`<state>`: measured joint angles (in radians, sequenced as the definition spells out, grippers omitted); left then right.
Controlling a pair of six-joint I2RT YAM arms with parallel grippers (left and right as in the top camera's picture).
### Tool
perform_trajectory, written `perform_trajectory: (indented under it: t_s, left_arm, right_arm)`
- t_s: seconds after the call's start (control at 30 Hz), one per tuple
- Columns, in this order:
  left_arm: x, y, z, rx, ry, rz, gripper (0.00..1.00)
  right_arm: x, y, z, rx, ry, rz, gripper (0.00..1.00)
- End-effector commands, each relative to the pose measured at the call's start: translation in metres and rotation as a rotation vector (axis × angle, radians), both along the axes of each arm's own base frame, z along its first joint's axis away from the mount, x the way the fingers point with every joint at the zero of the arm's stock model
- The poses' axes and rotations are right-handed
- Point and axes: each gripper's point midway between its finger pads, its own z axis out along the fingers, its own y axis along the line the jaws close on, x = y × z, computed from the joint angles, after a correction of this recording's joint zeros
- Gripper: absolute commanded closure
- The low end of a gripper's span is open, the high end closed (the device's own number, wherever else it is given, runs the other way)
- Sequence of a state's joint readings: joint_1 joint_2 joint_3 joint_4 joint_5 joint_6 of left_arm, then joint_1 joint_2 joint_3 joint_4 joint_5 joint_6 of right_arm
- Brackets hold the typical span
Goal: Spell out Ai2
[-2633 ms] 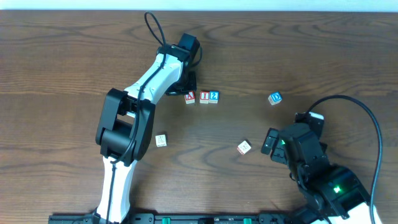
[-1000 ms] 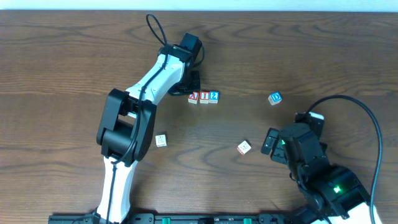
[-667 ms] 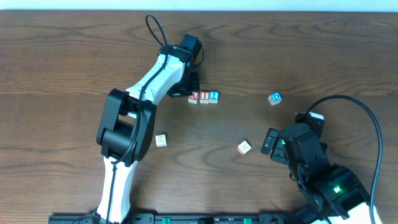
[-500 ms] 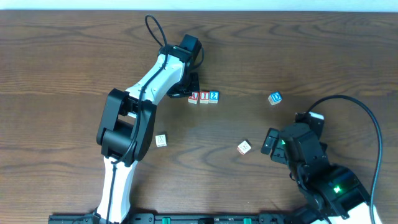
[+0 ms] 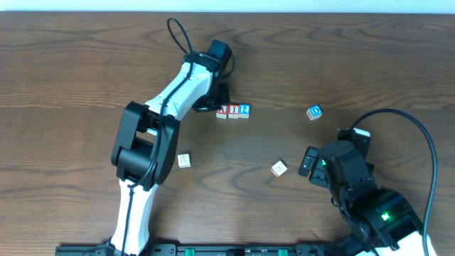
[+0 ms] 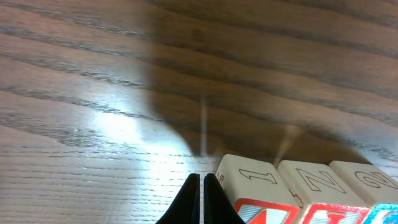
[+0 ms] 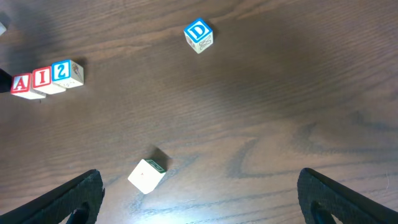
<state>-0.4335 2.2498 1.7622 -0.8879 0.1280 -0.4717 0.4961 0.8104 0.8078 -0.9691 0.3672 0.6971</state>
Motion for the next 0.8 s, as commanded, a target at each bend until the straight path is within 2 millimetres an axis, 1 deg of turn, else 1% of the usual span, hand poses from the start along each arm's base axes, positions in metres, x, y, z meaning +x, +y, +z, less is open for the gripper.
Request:
perform_trajectory:
  t_s: [0.0, 0.3, 0.43, 0.5, 0.57, 0.63, 0.67, 0.7, 0.73, 0.77]
  left_arm:
    - [0.003, -0.005, 0.001, -0.007, -0.006, -0.003, 0.94]
    - [0.006, -0.002, 0.001, 0.009, -0.02, 0.001, 0.94]
    - [0.015, 0.018, 0.002, 0.1, -0.063, 0.022, 0.94]
    - [0.022, 0.026, 0.011, 0.096, -0.084, 0.049, 0.94]
    - [0.03, 0.038, 0.025, 0.104, -0.121, 0.076, 0.94]
    - [0.038, 0.054, 0.049, 0.118, -0.175, 0.107, 0.93]
    - [0.04, 0.061, 0.062, 0.114, -0.2, 0.117, 0.82]
    - [0.042, 0.065, 0.076, 0.107, -0.224, 0.116, 0.6]
    - [0.041, 0.071, 0.093, 0.101, -0.251, 0.116, 0.34]
    - [0.041, 0.075, 0.106, 0.096, -0.273, 0.114, 0.14]
  right_arm:
    - [-0.001, 0.0, -0.001, 0.0, -0.003, -0.007, 0.01]
    - [-0.001, 0.0, -0.001, 0.0, -0.004, -0.007, 0.01]
    - [-0.001, 0.0, -0.001, 0.0, -0.003, -0.007, 0.01]
    - [-0.001, 0.0, -0.001, 0.0, -0.003, -0.007, 0.01]
    - [-0.001, 0.0, -0.001, 0.0, -0.003, -0.007, 0.01]
    - [-0.001, 0.0, -0.001, 0.0, -0.003, -0.007, 0.01]
    - [-0.001, 0.0, -0.001, 0.0, -0.003, -0.007, 0.01]
    - [-0.001, 0.0, -0.001, 0.0, -0.003, -0.007, 0.01]
    - [-0.001, 0.0, -0.001, 0.0, -0.003, -0.007, 0.01]
    - [-0.001, 0.0, -0.001, 0.0, -0.003, -0.007, 0.01]
